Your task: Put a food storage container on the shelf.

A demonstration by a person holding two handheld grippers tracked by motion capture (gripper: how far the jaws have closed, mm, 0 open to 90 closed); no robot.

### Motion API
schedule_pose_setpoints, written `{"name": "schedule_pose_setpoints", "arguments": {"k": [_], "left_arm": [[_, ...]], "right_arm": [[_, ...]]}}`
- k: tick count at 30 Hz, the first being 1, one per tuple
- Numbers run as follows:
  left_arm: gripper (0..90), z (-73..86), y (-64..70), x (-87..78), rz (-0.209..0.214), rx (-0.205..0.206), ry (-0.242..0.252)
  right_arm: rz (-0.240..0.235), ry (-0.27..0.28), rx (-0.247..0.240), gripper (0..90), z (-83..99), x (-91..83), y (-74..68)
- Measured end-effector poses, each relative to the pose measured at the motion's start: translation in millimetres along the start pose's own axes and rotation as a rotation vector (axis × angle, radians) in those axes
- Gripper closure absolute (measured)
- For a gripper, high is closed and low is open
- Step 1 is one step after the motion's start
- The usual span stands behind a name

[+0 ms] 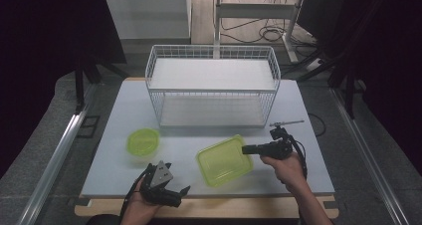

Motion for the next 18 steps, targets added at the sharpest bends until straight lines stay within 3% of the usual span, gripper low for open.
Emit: {"name": "schedule_pose_setpoints", "arguments": {"k": [18], "left_arm": [[4.2,0.4,-1.4,-0.7,-0.002,-0.001,0.001]], "right_arm": [[0.006,0.085,-0.044,80.6,-45.7,-22.2,-26.0]]}}
Point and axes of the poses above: each handheld gripper's, and its own axes: x roughly forward along the jaws, z roughly out of its underside, y roughly to its right, the point moved 8 cm from there along x, roughly forward along the jaws, and after that the axes turned 9 degrees about -z, right-handed, at the moved point
